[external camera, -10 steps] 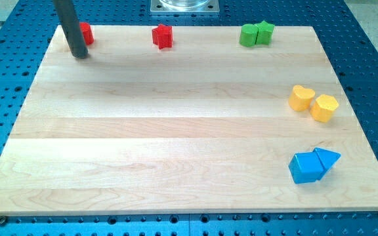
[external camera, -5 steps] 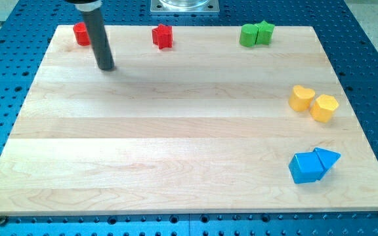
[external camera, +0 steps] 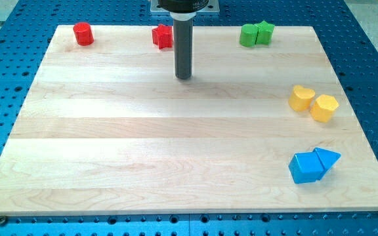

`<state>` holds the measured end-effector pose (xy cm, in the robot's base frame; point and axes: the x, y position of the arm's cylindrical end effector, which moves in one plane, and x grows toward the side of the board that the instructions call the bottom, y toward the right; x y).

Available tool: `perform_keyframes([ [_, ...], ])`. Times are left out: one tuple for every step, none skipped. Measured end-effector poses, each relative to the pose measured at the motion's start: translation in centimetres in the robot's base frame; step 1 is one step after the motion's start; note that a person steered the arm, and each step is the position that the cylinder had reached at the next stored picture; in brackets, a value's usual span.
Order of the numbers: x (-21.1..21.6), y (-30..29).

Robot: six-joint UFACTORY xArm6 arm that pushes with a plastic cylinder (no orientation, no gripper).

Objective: Place the green circle below the red star

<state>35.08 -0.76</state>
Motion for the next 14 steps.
perform_keyframes([
  [0.0,0.0],
  [0.2,-0.1],
  [-2.4,-4.1],
  [-3.7,-5.4],
  [-4.1,0.1],
  [-4.0,2.5],
  [-1.9,12.9],
  [-5.8,22.3],
  [-12.7,24.7],
  [-15.1,22.7],
  [-12.9,16.2],
  [-4.8,10.0],
  [-1.3,6.4],
  [-1.3,6.5],
])
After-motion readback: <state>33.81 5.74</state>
